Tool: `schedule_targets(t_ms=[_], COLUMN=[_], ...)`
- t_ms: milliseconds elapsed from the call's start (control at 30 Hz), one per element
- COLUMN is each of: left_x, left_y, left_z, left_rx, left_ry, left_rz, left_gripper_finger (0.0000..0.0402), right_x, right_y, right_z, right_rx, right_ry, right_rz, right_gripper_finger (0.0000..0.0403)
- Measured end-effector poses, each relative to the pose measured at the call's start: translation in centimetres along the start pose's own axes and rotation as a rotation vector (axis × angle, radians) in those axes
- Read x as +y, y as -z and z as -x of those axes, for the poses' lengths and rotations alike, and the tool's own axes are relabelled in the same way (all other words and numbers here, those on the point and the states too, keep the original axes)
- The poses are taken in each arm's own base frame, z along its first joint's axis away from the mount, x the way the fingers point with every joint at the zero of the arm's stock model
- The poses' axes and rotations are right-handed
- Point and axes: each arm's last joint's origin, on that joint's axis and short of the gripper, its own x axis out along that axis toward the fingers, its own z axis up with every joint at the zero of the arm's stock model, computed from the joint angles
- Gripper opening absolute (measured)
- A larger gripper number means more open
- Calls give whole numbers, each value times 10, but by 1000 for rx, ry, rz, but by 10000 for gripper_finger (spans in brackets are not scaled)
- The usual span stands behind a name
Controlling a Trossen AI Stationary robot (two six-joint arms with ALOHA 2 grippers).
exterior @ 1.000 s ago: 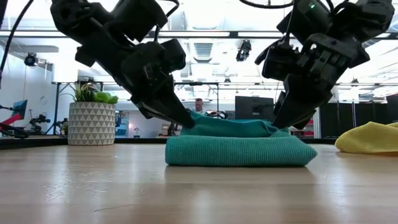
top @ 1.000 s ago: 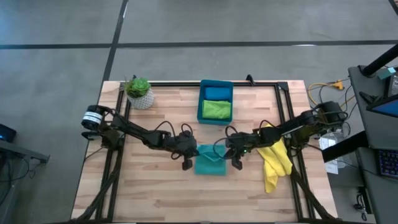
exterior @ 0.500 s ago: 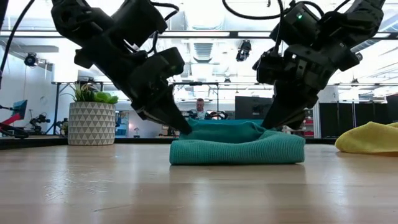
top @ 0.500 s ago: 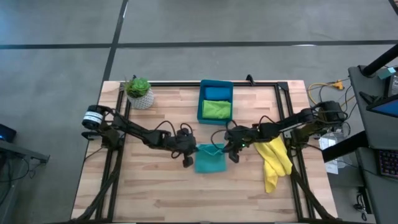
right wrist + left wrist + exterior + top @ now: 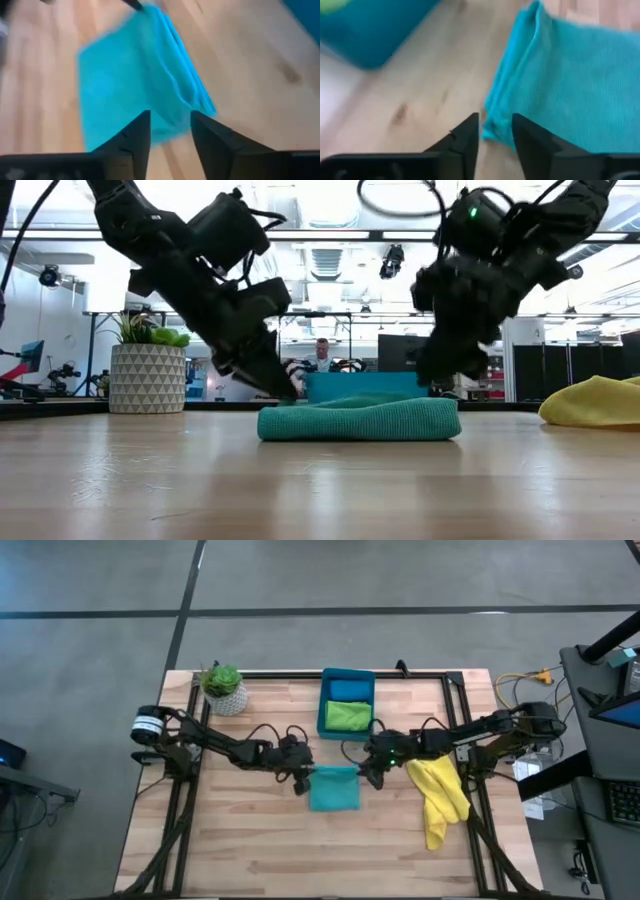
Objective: Fold microfiber towels
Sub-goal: Fold the light blue microfiber cloth
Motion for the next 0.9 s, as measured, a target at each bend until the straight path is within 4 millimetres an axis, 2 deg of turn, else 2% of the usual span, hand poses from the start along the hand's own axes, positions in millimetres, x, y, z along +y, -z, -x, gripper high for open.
schedule_targets(t_ms=[100,233,333,567,633,767,900], left_x=[6,13,16,16,16,15,14], left_y=[-7,-10,-9,-5,-4,-4,-4], left_z=[1,2,2,2,2,2,3], left_rx=[-36,-40,-27,16,22,31,37], left_ry=[-8,-25,-34,-9,-6,20,32], left_rz=[16,39,43,93,111,116,117], left_gripper_finger=[134,163,171,173,173,173,173], right_x=[16,43,61,92,96,100,92], right_y=[-4,0,2,9,13,12,8], right_z=[9,12,7,-19,-28,-48,-67], right_rx=[-60,-77,-73,121,179,190,242], right_ry=[-94,-167,-140,-96,-80,4,70], right_rz=[93,255,335,556,617,688,689], right_gripper_finger=[157,170,179,224,237,254,255])
